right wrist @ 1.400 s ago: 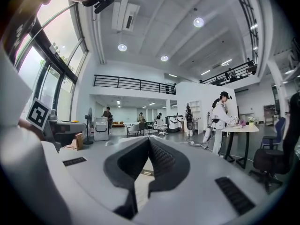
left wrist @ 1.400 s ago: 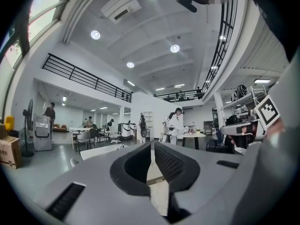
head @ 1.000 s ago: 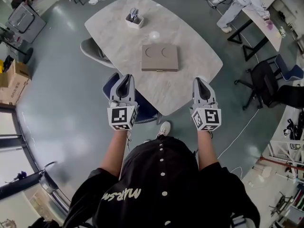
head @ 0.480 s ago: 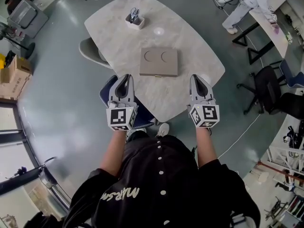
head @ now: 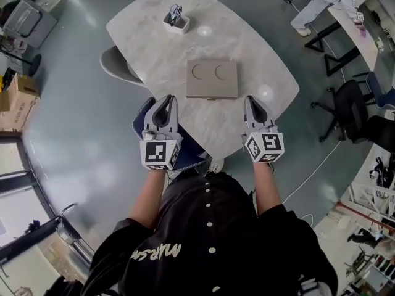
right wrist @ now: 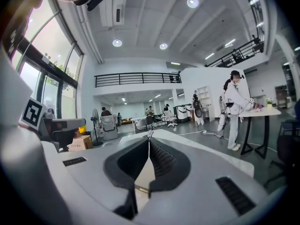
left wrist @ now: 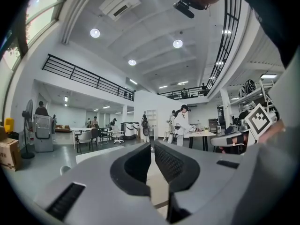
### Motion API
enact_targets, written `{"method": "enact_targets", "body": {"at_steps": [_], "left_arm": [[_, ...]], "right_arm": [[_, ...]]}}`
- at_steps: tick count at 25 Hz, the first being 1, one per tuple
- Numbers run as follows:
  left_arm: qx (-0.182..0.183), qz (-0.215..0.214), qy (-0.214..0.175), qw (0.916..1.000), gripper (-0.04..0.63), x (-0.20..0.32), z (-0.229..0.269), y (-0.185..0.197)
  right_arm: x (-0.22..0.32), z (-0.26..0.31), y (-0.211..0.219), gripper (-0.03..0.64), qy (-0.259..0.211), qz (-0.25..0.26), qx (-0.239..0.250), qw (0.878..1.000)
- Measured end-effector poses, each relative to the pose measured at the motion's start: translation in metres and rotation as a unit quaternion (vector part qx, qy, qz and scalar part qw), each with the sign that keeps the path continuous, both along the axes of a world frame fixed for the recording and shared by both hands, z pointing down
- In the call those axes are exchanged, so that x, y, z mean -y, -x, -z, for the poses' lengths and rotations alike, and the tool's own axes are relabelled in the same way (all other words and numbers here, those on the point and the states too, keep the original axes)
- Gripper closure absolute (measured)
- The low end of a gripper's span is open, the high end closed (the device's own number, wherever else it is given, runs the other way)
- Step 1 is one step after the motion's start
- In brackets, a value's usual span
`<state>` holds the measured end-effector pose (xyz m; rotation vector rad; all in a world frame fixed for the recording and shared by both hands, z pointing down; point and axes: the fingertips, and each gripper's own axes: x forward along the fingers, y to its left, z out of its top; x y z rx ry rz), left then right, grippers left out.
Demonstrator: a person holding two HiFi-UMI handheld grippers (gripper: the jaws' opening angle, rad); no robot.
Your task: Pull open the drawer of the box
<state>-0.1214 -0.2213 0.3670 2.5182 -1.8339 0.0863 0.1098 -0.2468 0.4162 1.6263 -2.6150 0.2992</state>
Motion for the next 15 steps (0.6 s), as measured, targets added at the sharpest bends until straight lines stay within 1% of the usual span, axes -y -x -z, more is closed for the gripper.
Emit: {"method": "enact_targets", "body": {"at_steps": [5,8,13,15], "left_arm": [[-0.008,-0.014,0.025,0.9996,0.566,-0.001,-0.024,0.002],[-0.010,-0.025,0.037,0.9989,0.566,-0.009,-0.039,-0.001],[-0.009,-0.029,0.058,0.9979,0.566,-0.016,-0.061,0.001],[-0.010,-0.031,0.065,0.9974,0.566,-0.017,-0.069,0.002]], "right_arm": [[0.010,-0.052,0.023,0.618,0.066,0.013,0.025,0.997],[0.013,-0.094,0.036,0.618,0.115,0.021,0.037,0.992],[0.021,-0.165,0.058,0.617,0.204,0.028,0.063,0.977],[0.023,-0.191,0.066,0.599,0.236,0.029,0.075,0.968]]}}
